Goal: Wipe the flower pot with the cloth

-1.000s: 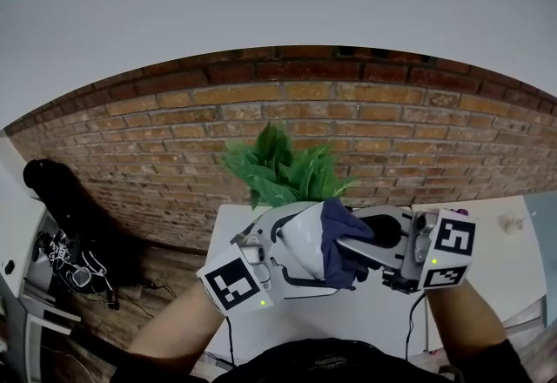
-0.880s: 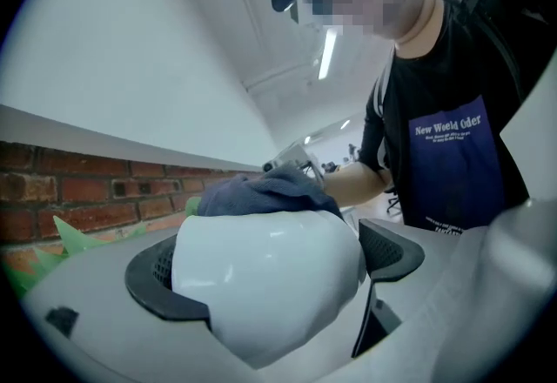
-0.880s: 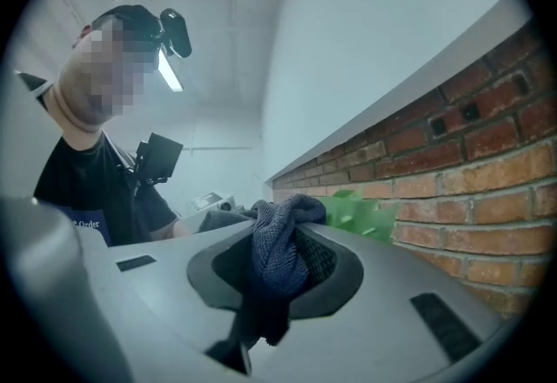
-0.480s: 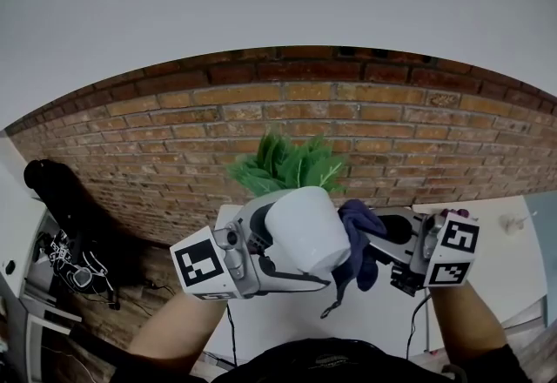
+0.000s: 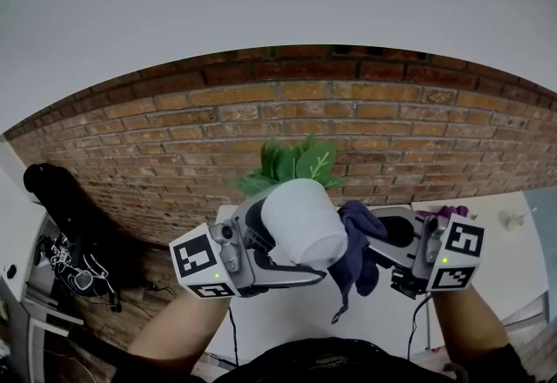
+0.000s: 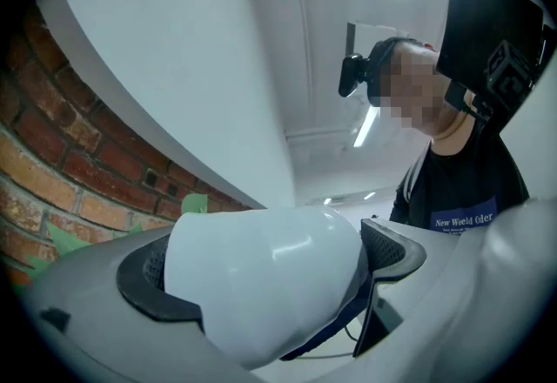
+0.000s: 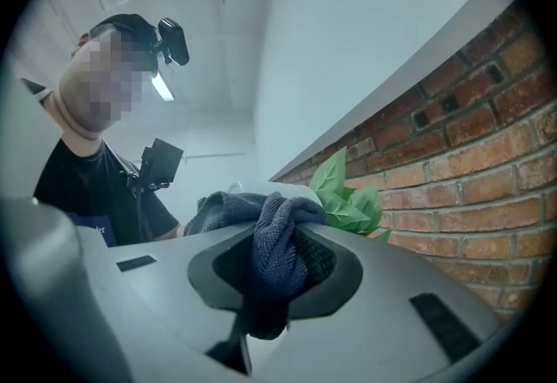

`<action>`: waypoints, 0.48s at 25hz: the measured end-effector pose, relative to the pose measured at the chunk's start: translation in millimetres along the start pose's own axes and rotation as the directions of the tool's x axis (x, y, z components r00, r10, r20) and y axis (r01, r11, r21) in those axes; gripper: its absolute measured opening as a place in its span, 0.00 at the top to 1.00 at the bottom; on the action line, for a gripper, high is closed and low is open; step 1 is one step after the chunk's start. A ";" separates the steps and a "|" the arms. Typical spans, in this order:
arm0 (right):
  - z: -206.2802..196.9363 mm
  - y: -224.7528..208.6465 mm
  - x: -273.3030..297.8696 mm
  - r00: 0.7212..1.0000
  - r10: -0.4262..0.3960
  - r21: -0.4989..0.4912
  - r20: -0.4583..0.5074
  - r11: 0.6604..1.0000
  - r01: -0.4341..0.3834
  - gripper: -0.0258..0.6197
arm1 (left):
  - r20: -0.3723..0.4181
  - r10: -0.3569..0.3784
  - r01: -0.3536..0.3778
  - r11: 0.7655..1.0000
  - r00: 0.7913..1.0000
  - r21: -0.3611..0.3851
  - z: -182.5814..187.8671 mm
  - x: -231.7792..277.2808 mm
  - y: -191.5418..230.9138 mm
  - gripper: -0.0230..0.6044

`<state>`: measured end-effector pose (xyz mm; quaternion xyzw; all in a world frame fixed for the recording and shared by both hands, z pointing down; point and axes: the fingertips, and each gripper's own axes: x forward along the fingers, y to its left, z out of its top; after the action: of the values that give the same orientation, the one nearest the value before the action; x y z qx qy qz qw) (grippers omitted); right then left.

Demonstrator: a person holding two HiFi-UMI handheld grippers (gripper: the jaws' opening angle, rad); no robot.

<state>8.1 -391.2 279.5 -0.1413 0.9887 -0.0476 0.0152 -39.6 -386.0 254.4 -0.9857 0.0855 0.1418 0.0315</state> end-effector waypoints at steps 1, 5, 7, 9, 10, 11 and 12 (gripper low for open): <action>1.0 1.3 0.2 1.000 0.003 -0.005 0.000 1.000 -0.003 0.87 | 0.003 0.003 -0.003 1.000 1.000 -0.012 -1.0 0.3 0.5 0.05; 6.0 7.1 -1.2 1.000 0.018 -0.026 0.009 0.999 -0.017 0.87 | -0.026 0.003 -0.005 0.999 1.000 -0.049 -9.9 2.2 0.7 0.02; 9.7 10.0 -3.2 1.000 0.025 -0.043 0.016 0.999 -0.024 0.87 | -0.064 -0.001 -0.002 0.998 0.998 -0.056 -18.2 3.5 -0.5 0.02; 13.9 13.5 -4.4 0.999 0.035 -0.062 0.022 0.998 -0.034 0.87 | -0.087 -0.009 0.003 0.998 0.996 -0.068 -25.2 4.6 -2.1 0.02; 15.6 15.0 -4.5 0.999 0.040 -0.070 0.023 0.997 -0.038 0.87 | -0.085 -0.011 0.005 0.997 0.996 -0.075 -26.3 4.7 -2.8 0.02; 16.5 15.9 -4.2 0.999 0.042 -0.075 0.024 0.996 -0.040 0.87 | -0.077 -0.012 0.006 0.997 0.997 -0.081 -26.0 4.4 -3.2 0.02; 16.3 16.1 -3.9 0.999 0.043 -0.076 0.023 0.996 -0.041 0.87 | -0.069 -0.012 0.006 0.996 0.998 -0.089 -25.2 4.1 -3.1 0.02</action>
<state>8.0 -376.2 261.8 -0.1217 0.9923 -0.0079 0.0230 -28.4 -385.8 277.5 -0.9908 0.0757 0.1111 -0.0146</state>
